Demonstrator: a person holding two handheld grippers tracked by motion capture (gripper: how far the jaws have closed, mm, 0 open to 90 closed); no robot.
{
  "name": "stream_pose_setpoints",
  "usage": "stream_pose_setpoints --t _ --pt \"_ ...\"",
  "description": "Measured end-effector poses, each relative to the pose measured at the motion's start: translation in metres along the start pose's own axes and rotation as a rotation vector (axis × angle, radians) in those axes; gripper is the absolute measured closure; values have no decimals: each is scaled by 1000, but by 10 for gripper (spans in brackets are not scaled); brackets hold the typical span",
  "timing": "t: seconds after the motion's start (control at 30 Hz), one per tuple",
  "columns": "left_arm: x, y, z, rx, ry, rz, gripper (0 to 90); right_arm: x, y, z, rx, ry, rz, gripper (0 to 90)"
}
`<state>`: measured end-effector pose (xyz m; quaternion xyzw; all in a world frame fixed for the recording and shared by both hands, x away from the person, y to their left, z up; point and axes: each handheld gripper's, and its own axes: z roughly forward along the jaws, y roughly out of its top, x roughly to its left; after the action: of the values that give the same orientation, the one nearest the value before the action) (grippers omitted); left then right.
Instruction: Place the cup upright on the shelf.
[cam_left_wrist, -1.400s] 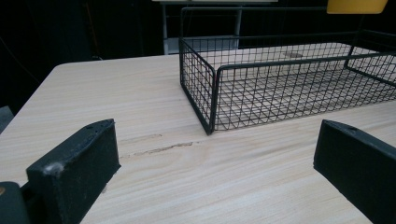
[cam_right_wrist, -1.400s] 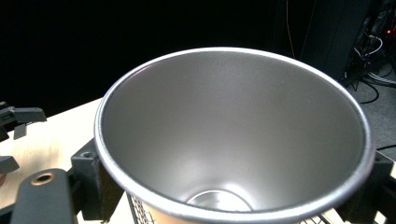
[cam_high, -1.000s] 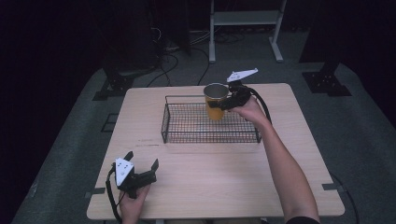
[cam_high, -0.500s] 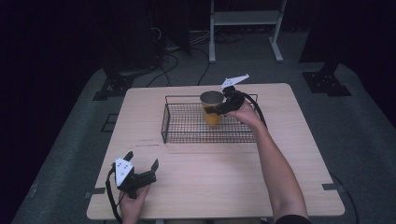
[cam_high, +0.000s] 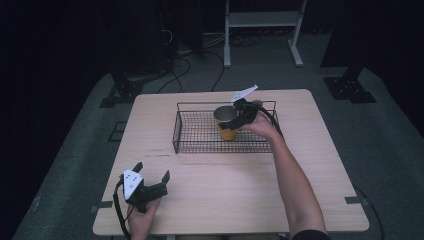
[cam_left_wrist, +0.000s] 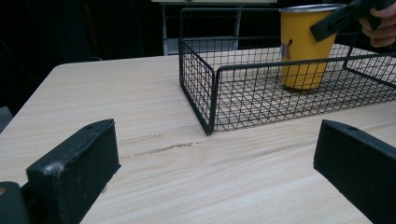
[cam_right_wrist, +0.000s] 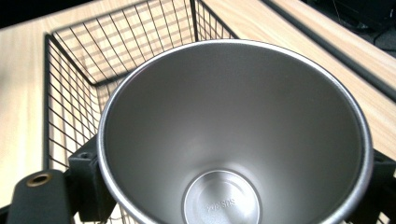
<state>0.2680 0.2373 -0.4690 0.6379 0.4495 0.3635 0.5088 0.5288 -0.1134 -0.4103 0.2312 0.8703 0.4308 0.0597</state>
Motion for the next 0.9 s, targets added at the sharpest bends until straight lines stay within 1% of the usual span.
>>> stream_pose_setpoints --t 0.03,0.1,0.33,0.43,0.57,0.67,0.9 --pt "0 0 0 0 0 0 0 0 -1 1 10 -4 -5 122" --pt "0 0 0 -1 -1 2 0 0 -3 1 -6 -6 -6 123" --pt "0 0 0 1 -1 3 0 -1 -10 -2 -25 -10 -6 94" --pt "-1 0 0 2 -1 5 0 -1 -11 -4 -26 -23 -13 74" --pt "-1 0 0 2 -1 5 0 0 -11 -6 -24 -31 -20 24" --pt "-1 0 0 1 -1 3 0 2 -10 -5 -10 -32 -25 0" --pt "-1 0 0 1 -1 5 0 4 -9 -6 -7 -50 -28 0"
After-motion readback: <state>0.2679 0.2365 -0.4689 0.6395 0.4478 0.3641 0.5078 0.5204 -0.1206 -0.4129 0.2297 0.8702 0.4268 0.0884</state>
